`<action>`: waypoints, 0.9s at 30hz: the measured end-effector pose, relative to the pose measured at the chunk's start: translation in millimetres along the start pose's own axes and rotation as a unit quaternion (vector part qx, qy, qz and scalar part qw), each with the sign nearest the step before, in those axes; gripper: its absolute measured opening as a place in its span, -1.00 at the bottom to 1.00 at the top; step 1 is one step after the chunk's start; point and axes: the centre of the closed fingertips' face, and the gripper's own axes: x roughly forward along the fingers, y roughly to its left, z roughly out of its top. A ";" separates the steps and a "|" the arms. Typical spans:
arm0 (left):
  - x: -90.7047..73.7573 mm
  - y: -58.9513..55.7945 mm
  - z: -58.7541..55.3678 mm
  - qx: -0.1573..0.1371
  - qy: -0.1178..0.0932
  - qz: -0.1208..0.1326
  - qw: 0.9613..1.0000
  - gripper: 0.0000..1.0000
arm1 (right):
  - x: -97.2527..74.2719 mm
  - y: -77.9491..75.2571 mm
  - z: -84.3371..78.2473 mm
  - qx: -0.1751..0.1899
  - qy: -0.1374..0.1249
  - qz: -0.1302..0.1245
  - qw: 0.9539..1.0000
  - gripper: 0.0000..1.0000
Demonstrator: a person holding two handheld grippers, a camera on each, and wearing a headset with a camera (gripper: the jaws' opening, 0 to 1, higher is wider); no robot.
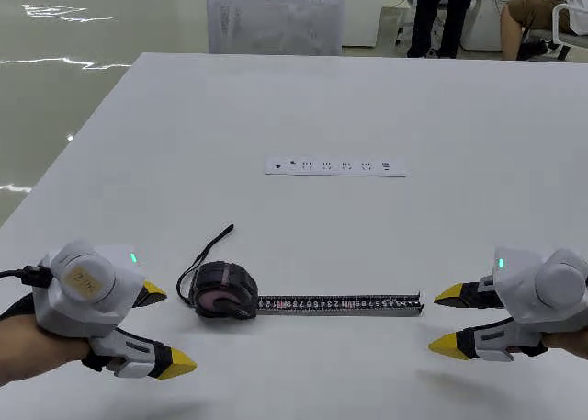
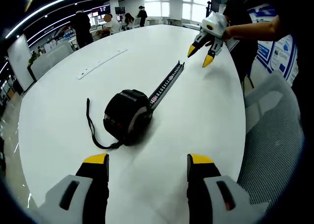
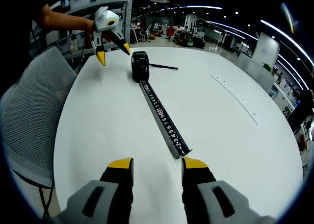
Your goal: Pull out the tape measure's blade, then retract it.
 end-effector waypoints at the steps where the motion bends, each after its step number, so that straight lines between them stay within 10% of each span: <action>1: 0.8 0.5 1.2 -0.007 -0.004 0.007 1.000 0.24 | -1.6 1.3 1.8 0.001 -0.003 -0.004 1.000 -0.20; 27: -22.7 -22.5 9.5 -0.078 -0.086 0.064 0.991 0.39 | -17.8 32.1 4.1 0.112 -0.015 -0.082 0.990 0.16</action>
